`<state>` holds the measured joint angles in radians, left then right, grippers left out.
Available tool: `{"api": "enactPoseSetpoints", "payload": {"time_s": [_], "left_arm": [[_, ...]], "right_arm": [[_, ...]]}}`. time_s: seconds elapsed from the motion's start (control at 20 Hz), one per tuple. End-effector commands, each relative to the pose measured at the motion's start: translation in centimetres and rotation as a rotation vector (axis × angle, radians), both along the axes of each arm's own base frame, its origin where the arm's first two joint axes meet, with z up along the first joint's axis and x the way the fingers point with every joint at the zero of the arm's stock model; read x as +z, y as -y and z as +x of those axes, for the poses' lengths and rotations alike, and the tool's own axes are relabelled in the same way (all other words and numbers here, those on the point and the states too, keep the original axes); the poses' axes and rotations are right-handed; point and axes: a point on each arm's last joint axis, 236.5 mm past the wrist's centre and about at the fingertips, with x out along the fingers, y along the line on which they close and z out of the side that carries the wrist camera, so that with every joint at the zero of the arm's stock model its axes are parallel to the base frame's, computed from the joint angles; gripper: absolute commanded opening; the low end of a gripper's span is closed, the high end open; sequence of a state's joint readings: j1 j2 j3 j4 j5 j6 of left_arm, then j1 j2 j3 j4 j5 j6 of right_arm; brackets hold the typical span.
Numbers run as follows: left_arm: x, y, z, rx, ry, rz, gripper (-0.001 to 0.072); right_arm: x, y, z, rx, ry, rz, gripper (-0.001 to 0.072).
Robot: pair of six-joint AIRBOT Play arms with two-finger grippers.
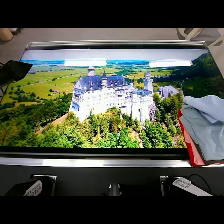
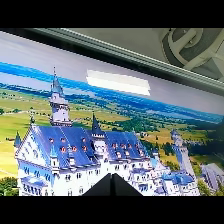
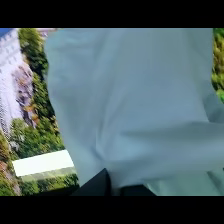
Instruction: Fold the shirts.
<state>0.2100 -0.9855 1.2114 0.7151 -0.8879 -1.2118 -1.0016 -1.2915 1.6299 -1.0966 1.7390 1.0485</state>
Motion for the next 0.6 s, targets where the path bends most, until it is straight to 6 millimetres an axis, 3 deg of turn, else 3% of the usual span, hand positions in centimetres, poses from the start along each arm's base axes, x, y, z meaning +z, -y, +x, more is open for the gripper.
{"api": "enactPoseSetpoints", "payload": {"time_s": [0.0,0.15,0.25,0.3,0.35,0.4,0.5,0.55], "left_arm": [[0.3,-0.4,0.3,0.018,0.016,0.0,0.0024],[0.3,-0.4,0.3,0.018,0.016,0.0,0.0024],[0.3,-0.2,0.3,0.014,0.017,-0.001,0.0024],[0.4,0.1,0.3,0.008,0.017,-0.001,0.0024],[0.4,0.4,0.2,0.0,0.019,-0.001,0.0024],[0.7,0.6,0.1,-0.005,0.025,-0.004,0.0024],[2.2,1.0,0.0,-0.015,0.06,0.006,0.0024],[3.5,1.0,0.1,-0.015,0.089,0.016,0.0023]], "right_arm": [[-4.3,0.8,-6.6,-0.091,-0.285,0.0,0.0022],[-9.0,-1.6,-11.0,-0.108,-0.45,0.051,0.0022],[-12.1,-3.4,-12.3,-0.104,-0.489,0.096,0.0025],[-13.3,-3.6,-12.5,-0.103,-0.496,0.1,0.0185],[-13.6,-2.9,-12.2,-0.079,-0.475,0.066,0.0558],[-13.2,-1.6,-11.3,-0.046,-0.43,0.002,0.0667],[-9.5,2.0,-9.2,-0.021,-0.331,-0.168,0.0667],[-6.4,4.5,-7.3,-0.034,-0.243,-0.293,0.0667]]}}
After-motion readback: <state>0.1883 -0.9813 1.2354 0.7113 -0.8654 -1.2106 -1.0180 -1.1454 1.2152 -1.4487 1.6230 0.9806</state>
